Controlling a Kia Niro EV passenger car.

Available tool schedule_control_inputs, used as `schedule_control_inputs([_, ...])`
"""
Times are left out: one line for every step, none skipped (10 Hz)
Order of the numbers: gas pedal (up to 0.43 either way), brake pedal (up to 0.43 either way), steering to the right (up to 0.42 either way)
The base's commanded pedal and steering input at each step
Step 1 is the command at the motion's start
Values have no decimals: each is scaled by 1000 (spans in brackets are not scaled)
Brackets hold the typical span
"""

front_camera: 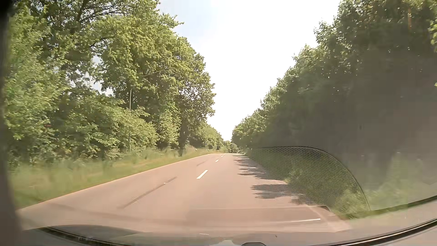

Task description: Follow the waypoints while adhering to traffic rules and regulations

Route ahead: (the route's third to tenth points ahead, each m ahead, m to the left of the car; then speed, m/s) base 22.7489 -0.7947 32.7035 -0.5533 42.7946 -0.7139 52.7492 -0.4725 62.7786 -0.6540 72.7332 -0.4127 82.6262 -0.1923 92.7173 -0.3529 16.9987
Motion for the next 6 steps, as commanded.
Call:
schedule_control_inputs([197,0,-1])
schedule_control_inputs([220,0,-1])
schedule_control_inputs([220,0,-1])
schedule_control_inputs([220,0,-2])
schedule_control_inputs([228,0,-1])
schedule_control_inputs([228,0,-2])
